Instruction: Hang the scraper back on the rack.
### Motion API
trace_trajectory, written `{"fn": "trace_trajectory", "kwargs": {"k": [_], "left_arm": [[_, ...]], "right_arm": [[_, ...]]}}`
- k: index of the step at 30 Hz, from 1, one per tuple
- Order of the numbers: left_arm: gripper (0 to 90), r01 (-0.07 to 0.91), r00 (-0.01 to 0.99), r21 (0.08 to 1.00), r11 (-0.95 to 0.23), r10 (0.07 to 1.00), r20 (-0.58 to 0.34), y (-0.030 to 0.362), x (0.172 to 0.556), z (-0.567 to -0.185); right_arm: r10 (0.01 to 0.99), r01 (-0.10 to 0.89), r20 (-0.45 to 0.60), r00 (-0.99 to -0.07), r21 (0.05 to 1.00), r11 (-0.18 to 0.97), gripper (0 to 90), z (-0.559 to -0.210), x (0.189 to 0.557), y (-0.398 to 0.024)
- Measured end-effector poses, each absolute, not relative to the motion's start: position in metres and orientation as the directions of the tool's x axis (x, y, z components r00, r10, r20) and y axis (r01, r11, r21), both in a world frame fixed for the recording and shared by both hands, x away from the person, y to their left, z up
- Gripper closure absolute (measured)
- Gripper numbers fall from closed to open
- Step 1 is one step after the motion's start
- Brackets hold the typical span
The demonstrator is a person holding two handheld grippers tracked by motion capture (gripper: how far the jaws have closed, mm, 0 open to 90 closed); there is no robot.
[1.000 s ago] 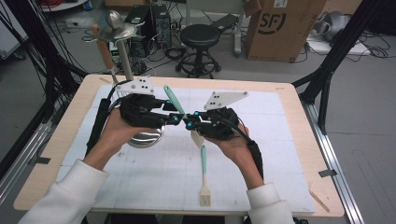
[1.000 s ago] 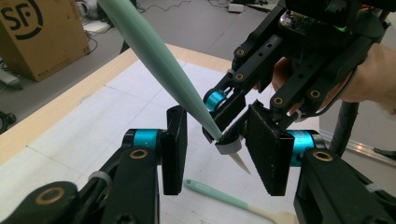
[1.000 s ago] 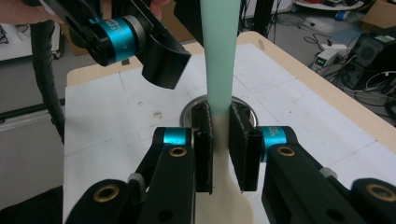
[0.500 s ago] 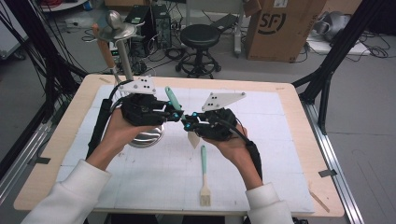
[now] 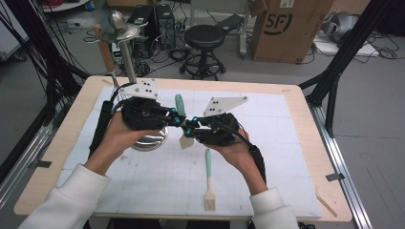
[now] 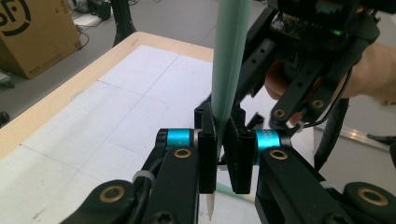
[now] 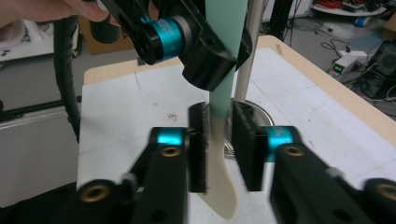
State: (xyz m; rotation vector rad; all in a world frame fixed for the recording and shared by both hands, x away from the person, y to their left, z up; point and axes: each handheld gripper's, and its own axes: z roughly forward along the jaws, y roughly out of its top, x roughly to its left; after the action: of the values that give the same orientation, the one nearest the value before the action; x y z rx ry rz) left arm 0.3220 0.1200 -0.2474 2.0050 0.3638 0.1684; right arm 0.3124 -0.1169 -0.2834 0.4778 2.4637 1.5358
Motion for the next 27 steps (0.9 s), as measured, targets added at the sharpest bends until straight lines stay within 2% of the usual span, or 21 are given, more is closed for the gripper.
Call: {"fn": "trace_trajectory", "kwargs": {"k": [3,6,10,12,14,16,27], "left_arm": [[84.1,0.166,0.952,0.895,-0.414,0.304,-0.036,0.123,0.322,-0.246],[84.2,0.149,0.96,0.897,-0.417,0.278,-0.03,0.125,0.32,-0.246],[84.2,0.136,0.967,0.893,-0.429,0.253,-0.025,0.131,0.319,-0.245],[84.3,0.129,0.97,0.892,-0.433,0.242,-0.022,0.135,0.318,-0.244],[84.3,0.127,0.971,0.889,-0.439,0.237,-0.022,0.14,0.317,-0.243],[84.3,0.124,0.973,0.888,-0.443,0.229,-0.021,0.146,0.316,-0.242],[84.2,0.073,0.978,0.884,-0.461,0.206,0.026,0.179,0.31,-0.236]], "right_arm": [[0.347,0.18,0.029,-0.937,0.895,0.409,61.1,-0.284,0.312,-0.12],[0.336,0.191,0.039,-0.941,0.882,0.432,47.8,-0.286,0.311,-0.123],[0.338,0.209,0.052,-0.94,0.87,0.447,16.8,-0.29,0.312,-0.129],[0.325,0.226,0.079,-0.942,0.865,0.447,9.4,-0.291,0.312,-0.133],[0.319,0.221,0.078,-0.945,0.868,0.444,8.2,-0.294,0.312,-0.141],[0.318,0.219,0.074,-0.945,0.865,0.451,0.0,-0.298,0.311,-0.147],[0.352,0.221,0.058,-0.934,0.868,0.444,0.0,-0.312,0.306,-0.185]]}}
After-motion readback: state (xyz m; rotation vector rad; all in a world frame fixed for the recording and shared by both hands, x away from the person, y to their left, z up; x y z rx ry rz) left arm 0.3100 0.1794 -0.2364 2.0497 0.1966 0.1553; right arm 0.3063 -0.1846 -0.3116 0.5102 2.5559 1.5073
